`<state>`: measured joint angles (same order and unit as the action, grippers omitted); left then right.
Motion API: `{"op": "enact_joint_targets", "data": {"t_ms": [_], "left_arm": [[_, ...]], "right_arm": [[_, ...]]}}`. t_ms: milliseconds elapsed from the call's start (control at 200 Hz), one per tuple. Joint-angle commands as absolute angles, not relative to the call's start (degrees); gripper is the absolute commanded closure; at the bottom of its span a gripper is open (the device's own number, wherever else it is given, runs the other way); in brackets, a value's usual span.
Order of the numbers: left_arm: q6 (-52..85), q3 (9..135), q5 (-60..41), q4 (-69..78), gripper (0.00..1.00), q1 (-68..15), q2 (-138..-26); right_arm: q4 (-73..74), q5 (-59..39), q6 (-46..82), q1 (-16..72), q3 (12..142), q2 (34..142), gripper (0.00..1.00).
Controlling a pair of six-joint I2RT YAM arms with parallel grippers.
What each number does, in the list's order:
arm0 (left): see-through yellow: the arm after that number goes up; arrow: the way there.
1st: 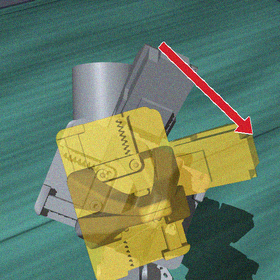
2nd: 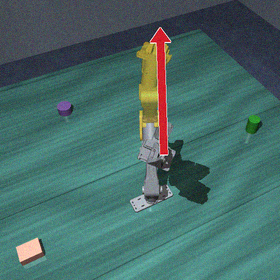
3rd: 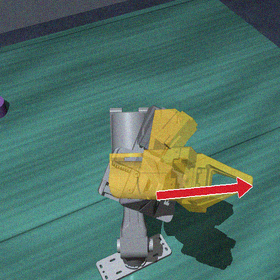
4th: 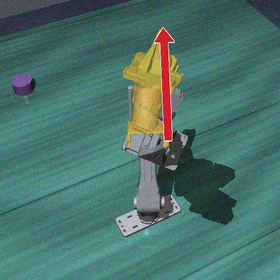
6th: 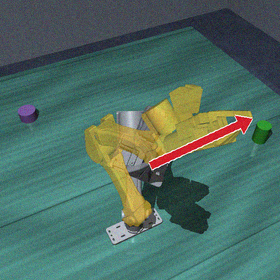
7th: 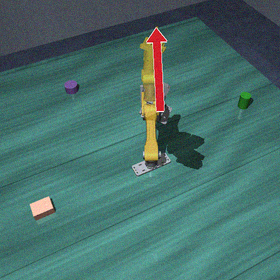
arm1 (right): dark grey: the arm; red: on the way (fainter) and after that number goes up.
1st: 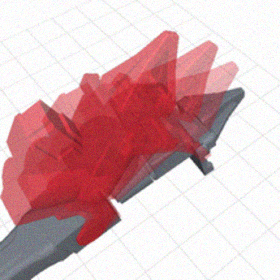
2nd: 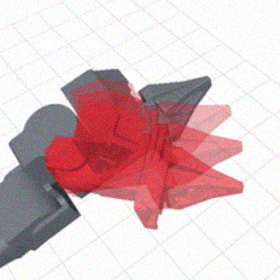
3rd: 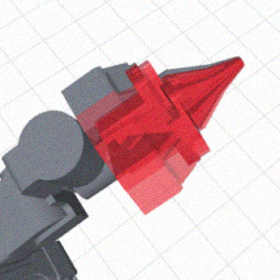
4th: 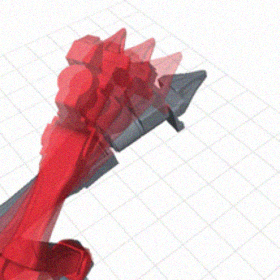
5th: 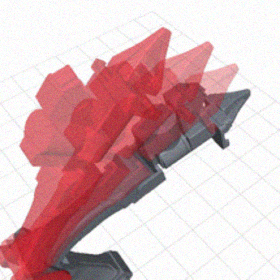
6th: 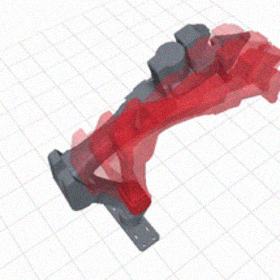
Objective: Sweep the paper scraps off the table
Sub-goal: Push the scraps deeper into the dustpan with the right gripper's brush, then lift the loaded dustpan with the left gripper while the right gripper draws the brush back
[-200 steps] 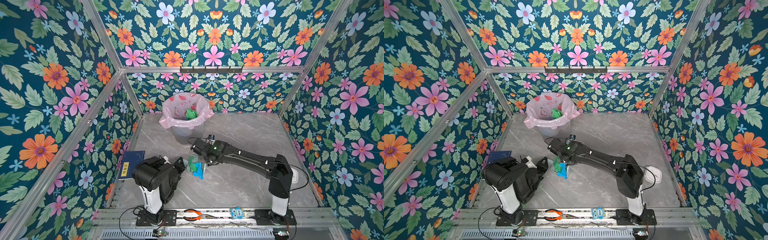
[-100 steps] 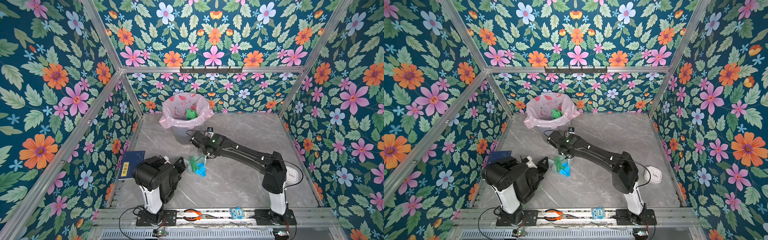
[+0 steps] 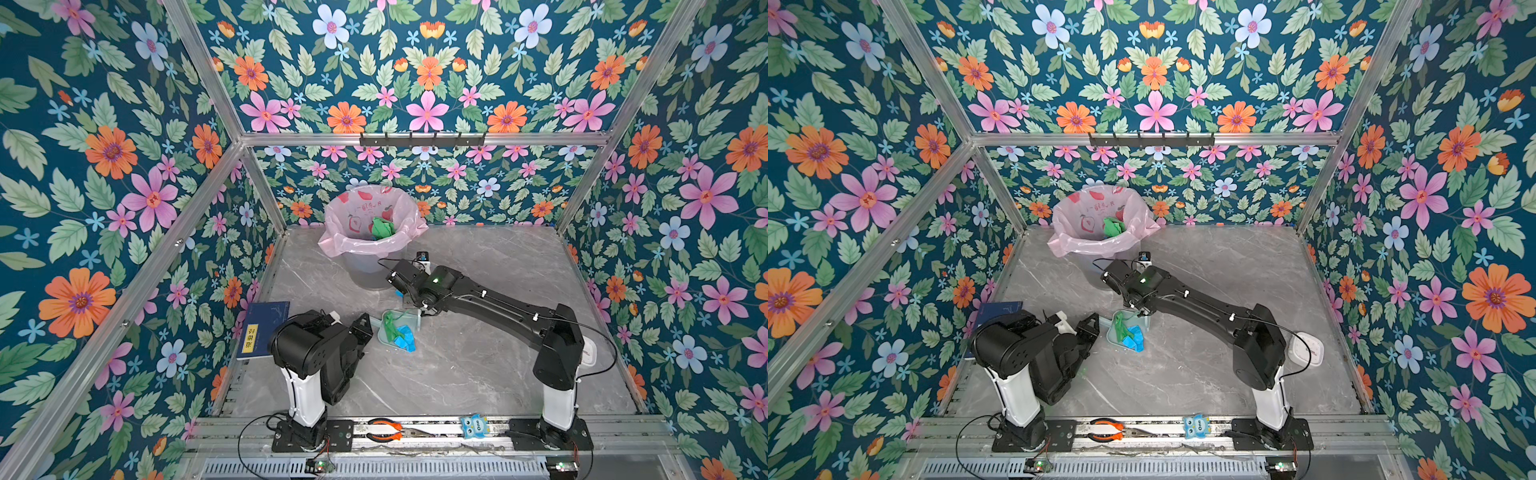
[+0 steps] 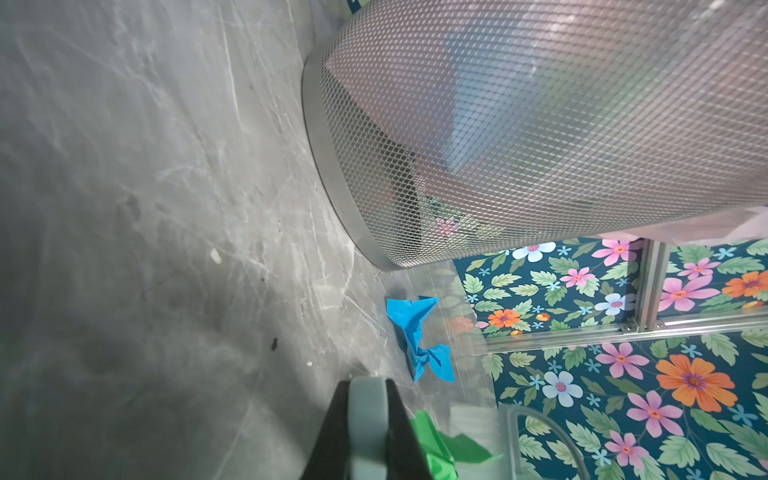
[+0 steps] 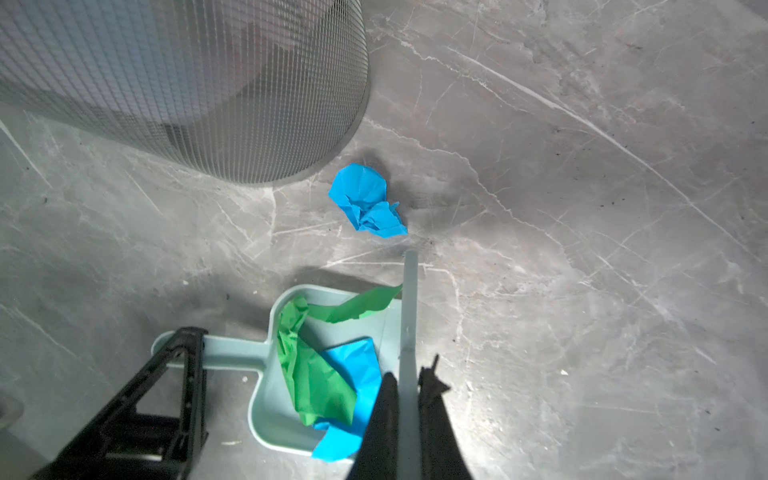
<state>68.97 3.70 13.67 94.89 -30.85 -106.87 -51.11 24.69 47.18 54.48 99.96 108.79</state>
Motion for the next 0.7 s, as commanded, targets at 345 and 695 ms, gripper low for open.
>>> {"op": "enact_joint_targets", "data": {"t_ms": [345, 695], "left_arm": [[69.9, 4.9, 12.6, 96.2, 1.00, -29.9, -107.9], [71.9, 3.7, 8.8, 96.1, 1.00, -29.6, -101.6]], "right_arm": [[-49.2, 19.2, 38.8, 53.7, 86.3, 95.6, 1.00], [-48.3, 21.2, 36.1, 48.2, 83.7, 89.1, 1.00]]}}
